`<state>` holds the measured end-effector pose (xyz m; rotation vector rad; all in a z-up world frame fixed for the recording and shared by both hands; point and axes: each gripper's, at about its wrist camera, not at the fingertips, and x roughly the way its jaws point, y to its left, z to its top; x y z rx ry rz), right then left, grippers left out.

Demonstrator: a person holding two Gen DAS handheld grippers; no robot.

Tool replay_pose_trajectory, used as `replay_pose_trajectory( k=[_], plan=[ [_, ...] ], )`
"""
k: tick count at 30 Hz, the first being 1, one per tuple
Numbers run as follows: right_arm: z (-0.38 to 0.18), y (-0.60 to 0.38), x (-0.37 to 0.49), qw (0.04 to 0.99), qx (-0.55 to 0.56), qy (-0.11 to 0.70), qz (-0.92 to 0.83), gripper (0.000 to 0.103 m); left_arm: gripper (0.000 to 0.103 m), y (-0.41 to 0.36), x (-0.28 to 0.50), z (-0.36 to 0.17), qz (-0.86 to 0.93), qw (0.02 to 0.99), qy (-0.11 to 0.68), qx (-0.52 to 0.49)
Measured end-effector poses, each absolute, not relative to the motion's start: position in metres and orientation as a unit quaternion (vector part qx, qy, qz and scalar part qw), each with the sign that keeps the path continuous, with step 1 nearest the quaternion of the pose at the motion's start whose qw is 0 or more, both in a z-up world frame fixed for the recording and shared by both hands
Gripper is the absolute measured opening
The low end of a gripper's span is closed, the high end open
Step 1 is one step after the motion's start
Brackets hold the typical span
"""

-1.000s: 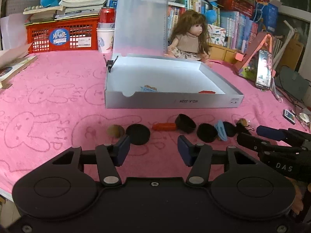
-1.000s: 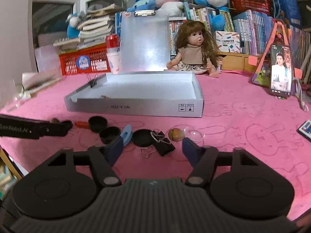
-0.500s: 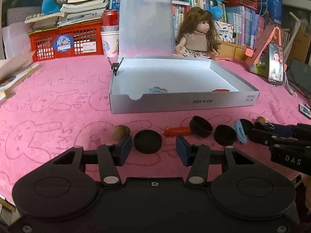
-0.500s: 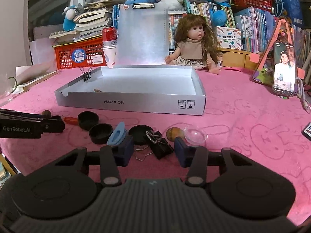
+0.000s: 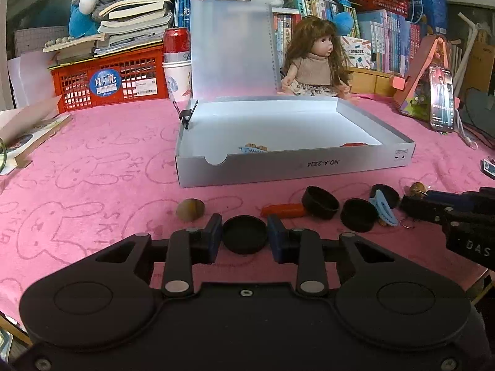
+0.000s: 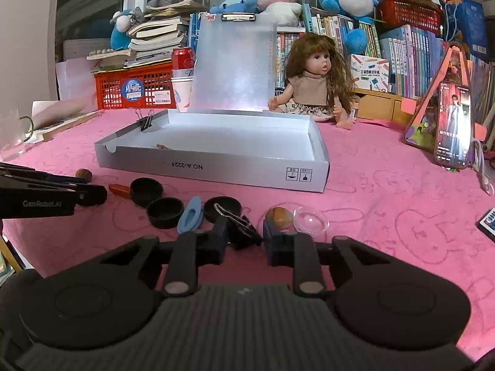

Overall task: Organize rigid objects
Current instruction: 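Close the left tool on a black round lid while the right tool grasps the black binder clip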

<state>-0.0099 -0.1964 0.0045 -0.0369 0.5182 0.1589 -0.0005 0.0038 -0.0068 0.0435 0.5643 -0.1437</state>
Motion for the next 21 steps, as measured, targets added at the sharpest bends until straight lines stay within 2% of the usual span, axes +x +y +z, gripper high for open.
replay_pose_trajectory(
  k=[14, 15, 16, 17, 18, 21],
  plan=[
    [0.011, -0.198, -0.018, 0.964, -0.011, 0.252, 0.083, 0.026, 0.030, 0.005, -0.008, 0.009, -0.077, 0.961, 0.265, 0.012],
    [0.010, -0.198, -0.018, 0.963, -0.010, 0.255, 0.087, 0.036, 0.030, 0.005, -0.008, 0.009, -0.077, 0.961, 0.266, 0.012],
    [0.008, -0.199, -0.017, 0.962, -0.006, 0.257, 0.089, 0.038, 0.030, 0.005, -0.008, 0.009, -0.077, 0.961, 0.266, 0.013],
    [0.007, -0.199, -0.017, 0.962, -0.003, 0.257, 0.091, 0.050, 0.030, 0.005, -0.008, 0.008, -0.078, 0.960, 0.267, 0.013],
    [0.005, -0.200, -0.017, 0.962, -0.001, 0.256, 0.094, 0.057, 0.030, 0.005, -0.008, 0.008, -0.078, 0.960, 0.268, 0.014],
    [0.001, -0.199, -0.016, 0.965, -0.011, 0.243, 0.101, 0.061, 0.030, 0.006, -0.007, 0.006, -0.077, 0.959, 0.271, 0.015]
  ],
)
